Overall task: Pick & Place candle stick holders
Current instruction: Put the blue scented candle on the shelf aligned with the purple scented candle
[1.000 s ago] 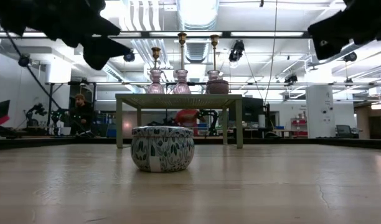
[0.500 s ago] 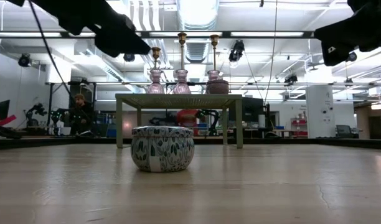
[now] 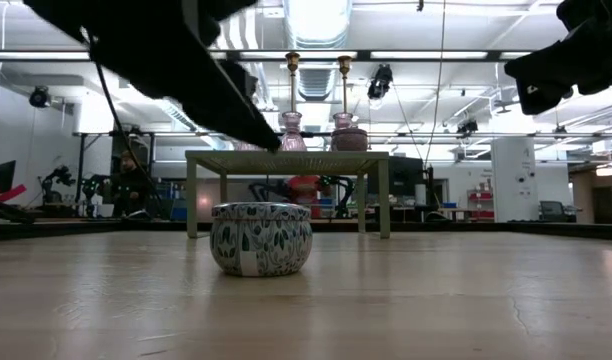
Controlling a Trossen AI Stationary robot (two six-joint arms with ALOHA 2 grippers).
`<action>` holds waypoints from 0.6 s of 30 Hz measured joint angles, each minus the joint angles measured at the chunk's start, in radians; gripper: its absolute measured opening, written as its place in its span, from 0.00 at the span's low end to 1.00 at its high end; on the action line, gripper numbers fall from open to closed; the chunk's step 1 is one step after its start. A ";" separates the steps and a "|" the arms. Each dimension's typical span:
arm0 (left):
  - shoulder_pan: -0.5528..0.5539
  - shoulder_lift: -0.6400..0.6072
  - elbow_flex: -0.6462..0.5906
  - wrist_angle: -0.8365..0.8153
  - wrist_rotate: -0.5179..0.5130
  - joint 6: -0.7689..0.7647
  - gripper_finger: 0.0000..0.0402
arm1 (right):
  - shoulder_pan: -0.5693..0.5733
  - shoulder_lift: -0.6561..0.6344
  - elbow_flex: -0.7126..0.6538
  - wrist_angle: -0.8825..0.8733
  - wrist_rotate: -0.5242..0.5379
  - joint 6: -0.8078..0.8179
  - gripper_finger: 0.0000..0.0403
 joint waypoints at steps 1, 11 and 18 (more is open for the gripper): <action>0.003 0.010 0.002 -0.001 0.000 -0.003 0.85 | 0.000 -0.001 -0.001 0.000 0.000 0.000 0.02; 0.035 0.078 0.004 0.001 0.071 -0.057 0.85 | 0.000 -0.001 -0.002 0.002 0.000 0.000 0.02; 0.035 0.116 0.004 0.013 0.071 -0.083 0.85 | 0.000 -0.001 -0.002 0.002 0.000 0.001 0.02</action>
